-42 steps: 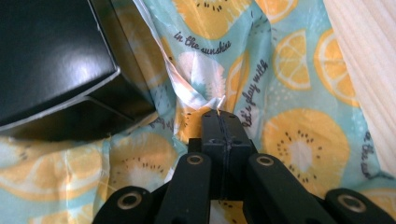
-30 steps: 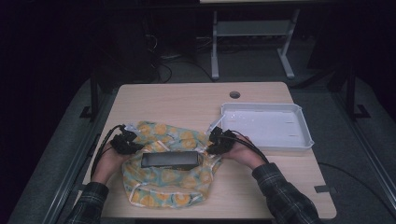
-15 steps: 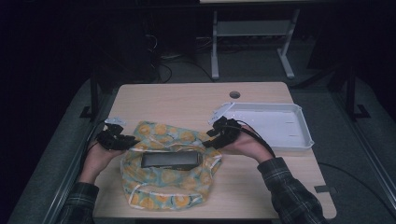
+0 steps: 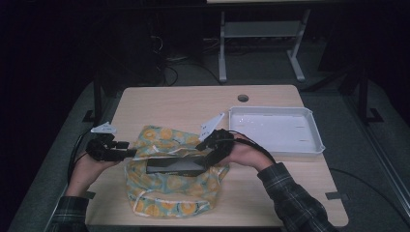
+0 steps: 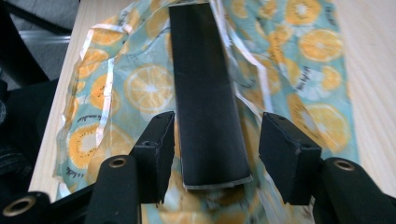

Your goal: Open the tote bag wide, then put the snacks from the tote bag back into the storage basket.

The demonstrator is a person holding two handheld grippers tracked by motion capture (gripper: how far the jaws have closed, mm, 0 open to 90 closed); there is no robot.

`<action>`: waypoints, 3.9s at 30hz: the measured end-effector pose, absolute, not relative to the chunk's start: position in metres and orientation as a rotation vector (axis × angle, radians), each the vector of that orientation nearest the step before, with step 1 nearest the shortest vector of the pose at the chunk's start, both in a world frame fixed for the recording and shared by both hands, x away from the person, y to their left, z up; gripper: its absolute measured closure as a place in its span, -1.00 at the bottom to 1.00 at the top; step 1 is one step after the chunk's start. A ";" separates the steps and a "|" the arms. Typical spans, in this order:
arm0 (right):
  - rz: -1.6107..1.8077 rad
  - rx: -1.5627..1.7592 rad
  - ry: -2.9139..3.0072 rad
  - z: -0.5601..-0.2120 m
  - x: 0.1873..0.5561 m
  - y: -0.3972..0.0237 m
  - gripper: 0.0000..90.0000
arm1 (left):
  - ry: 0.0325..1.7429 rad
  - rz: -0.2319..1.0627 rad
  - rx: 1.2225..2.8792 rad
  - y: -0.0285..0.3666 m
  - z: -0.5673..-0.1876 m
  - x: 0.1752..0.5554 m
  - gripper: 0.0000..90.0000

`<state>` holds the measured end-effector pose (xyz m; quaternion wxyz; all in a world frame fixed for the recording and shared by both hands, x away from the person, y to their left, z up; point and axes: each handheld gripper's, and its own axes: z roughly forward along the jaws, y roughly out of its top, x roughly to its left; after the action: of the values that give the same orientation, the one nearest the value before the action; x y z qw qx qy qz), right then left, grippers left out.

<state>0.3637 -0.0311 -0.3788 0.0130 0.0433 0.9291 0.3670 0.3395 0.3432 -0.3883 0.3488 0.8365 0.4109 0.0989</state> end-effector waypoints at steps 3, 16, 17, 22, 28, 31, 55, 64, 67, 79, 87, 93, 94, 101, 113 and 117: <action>1.116 0.092 2.932 -0.387 0.365 -0.021 -0.05 | 1.067 0.259 2.182 0.349 -0.389 0.332 0.00; 0.981 -0.032 2.987 -0.406 0.371 0.008 -0.13 | 1.115 0.277 2.181 0.367 -0.397 0.283 -0.09; 0.968 -0.025 2.997 -0.407 0.372 0.010 -0.13 | 1.116 0.276 2.182 0.367 -0.397 0.280 -0.09; 0.909 -0.046 3.017 -0.415 0.375 0.016 -0.14 | 1.115 0.281 2.177 0.367 -0.398 0.270 -0.12; 0.878 -0.043 3.040 -0.420 0.376 0.020 -0.09 | 1.111 0.283 2.182 0.367 -0.399 0.268 -0.14; 0.871 -0.041 3.042 -0.419 0.375 0.020 -0.07 | 1.114 0.275 2.183 0.367 -0.401 0.269 -0.15; 1.002 -0.023 3.020 -0.379 0.366 0.007 -0.07 | 1.085 0.267 2.187 0.361 -0.400 0.271 -0.18; 1.031 -0.015 3.012 -0.371 0.363 0.000 -0.07 | 1.061 0.275 2.203 0.361 -0.399 0.273 -0.20; 1.044 -0.011 3.007 -0.367 0.361 -0.002 -0.07 | 1.040 0.280 2.207 0.361 -0.399 0.274 -0.21; 1.069 0.041 2.966 -0.350 0.358 -0.025 -0.07 | 1.001 0.281 2.238 0.358 -0.402 0.267 -0.27; 1.076 0.126 2.934 -0.342 0.361 -0.047 -0.07 | 1.014 0.271 2.239 0.363 -0.407 0.260 -0.31; 1.072 0.187 2.908 -0.337 0.363 -0.062 -0.07 | 1.013 0.265 2.241 0.364 -0.412 0.256 -0.35; 1.076 0.195 2.902 -0.337 0.364 -0.065 -0.07 | 1.013 0.265 2.243 0.364 -0.412 0.255 -0.35; 1.066 0.266 2.869 -0.331 0.366 -0.084 -0.07 | 1.011 0.271 2.241 0.362 -0.414 0.252 -0.37; 1.010 0.366 2.823 -0.333 0.374 -0.117 -0.07 | 1.002 0.281 2.244 0.362 -0.416 0.249 -0.42; 0.990 0.413 2.822 -0.340 0.378 -0.132 -0.07 | 1.001 0.286 2.247 0.362 -0.417 0.250 -0.42</action>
<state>0.3782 -0.1322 -0.3400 0.0614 0.1366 0.9329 0.3274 0.2501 0.3615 -0.4168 0.3267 0.8576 0.3820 0.1093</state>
